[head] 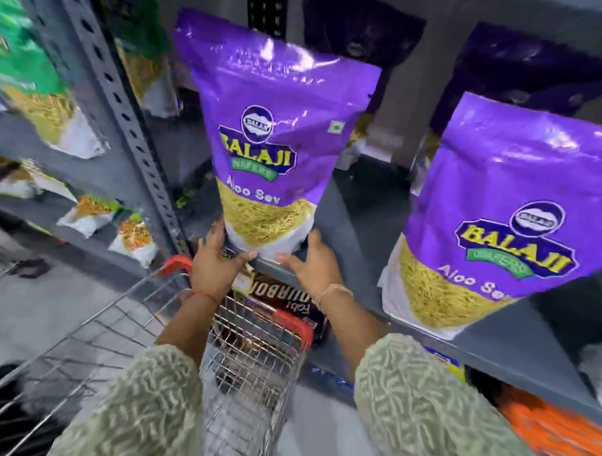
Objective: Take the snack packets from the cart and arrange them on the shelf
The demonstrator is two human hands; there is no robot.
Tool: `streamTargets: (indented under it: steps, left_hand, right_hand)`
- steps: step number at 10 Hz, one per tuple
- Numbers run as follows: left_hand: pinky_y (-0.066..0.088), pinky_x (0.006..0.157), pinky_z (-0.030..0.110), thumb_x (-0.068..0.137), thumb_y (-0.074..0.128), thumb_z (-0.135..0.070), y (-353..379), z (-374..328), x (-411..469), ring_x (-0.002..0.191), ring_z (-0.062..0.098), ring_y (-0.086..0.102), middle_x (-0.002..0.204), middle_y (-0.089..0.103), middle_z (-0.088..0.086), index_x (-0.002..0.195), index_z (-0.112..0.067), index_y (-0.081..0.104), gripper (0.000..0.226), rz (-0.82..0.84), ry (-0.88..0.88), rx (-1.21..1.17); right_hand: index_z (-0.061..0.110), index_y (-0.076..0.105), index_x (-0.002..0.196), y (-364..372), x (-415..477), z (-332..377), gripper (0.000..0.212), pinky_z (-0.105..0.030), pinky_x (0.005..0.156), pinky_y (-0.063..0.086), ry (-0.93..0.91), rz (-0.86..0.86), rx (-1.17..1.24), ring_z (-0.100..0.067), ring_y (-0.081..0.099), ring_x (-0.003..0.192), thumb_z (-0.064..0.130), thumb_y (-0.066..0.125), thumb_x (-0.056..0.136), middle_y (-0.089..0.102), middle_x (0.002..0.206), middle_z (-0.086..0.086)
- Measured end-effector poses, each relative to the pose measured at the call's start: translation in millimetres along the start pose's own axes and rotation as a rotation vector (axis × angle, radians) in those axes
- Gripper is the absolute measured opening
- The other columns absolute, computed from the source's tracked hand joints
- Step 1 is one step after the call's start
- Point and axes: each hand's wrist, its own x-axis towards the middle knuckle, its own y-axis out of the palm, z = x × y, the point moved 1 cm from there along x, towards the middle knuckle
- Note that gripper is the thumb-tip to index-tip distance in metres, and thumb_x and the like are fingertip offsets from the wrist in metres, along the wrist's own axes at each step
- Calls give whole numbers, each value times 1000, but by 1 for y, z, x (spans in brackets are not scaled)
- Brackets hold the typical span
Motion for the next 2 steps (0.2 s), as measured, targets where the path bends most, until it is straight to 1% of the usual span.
streamTargets:
  steps: [1, 2]
  left_hand:
    - [39, 105, 54, 54, 64, -58, -1, -2, 5, 131, 25, 42, 146, 42, 4, 135, -36, 30, 90, 34, -18, -2]
    - [28, 112, 54, 59, 69, -48, -3, -9, -2, 140, 30, 26, 151, 31, 12, 141, -26, 24, 96, 20, -26, 62]
  right_hand:
    - [0, 40, 108, -6, 2, 6, 53, -46, 82, 46, 31, 11, -33, -40, 55, 102, 31, 68, 76, 60, 111, -26]
    - [3, 32, 125, -2, -11, 9, 70, -42, 93, 44, -10, 14, 14, -35, 51, 116, 24, 73, 72, 54, 128, -20]
